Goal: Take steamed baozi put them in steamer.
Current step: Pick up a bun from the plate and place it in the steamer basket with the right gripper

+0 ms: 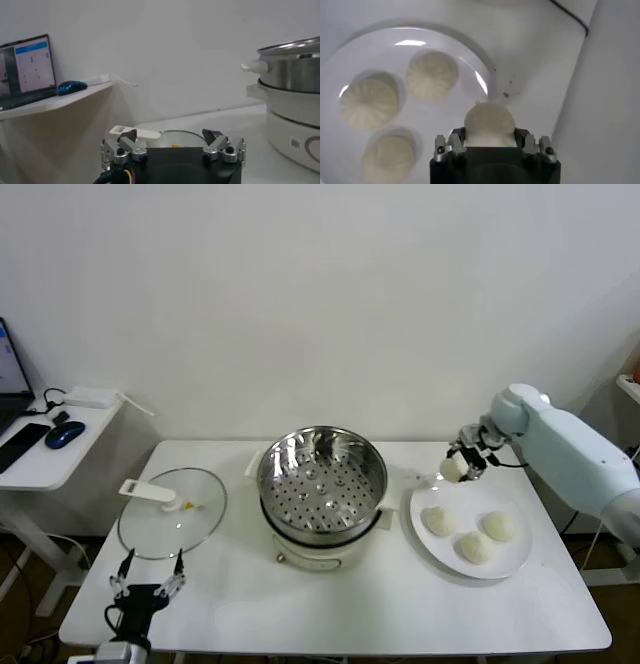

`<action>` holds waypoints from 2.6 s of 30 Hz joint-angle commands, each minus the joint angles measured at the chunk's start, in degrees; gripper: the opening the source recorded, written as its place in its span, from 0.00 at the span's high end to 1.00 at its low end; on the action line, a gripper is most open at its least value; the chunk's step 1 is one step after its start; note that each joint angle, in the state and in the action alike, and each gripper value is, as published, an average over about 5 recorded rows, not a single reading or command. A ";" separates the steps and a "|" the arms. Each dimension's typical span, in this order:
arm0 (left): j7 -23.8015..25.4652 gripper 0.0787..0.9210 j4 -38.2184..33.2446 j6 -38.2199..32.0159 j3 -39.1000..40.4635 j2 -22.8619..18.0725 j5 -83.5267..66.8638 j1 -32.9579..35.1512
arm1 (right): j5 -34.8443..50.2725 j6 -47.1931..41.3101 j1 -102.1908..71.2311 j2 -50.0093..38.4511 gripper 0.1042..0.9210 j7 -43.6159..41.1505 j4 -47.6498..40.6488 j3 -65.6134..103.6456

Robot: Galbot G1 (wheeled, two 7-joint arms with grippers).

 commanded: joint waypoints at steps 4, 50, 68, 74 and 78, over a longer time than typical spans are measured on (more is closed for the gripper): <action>0.15 0.12 -0.40 0.20 0.29 -0.08 0.66 -0.04 | 6.89 3.04 22.18 -5.84 0.34 -0.01 25.17 -16.29; 0.52 0.12 -1.08 0.72 -0.01 1.29 3.43 0.16 | -28.01 19.44 2.06 32.65 0.30 4.10 1.06 -9.50; 0.34 0.12 -0.91 0.72 -0.01 1.27 3.48 0.27 | -29.25 19.75 1.27 32.43 0.27 4.13 0.81 -8.50; 0.28 0.12 -0.90 0.73 -0.02 1.21 3.51 0.32 | -30.42 20.19 0.90 32.52 0.24 4.30 0.46 -7.74; 0.22 0.12 -1.00 0.75 -0.05 1.19 3.55 0.39 | -29.37 20.60 1.54 32.45 0.15 4.19 0.76 -7.15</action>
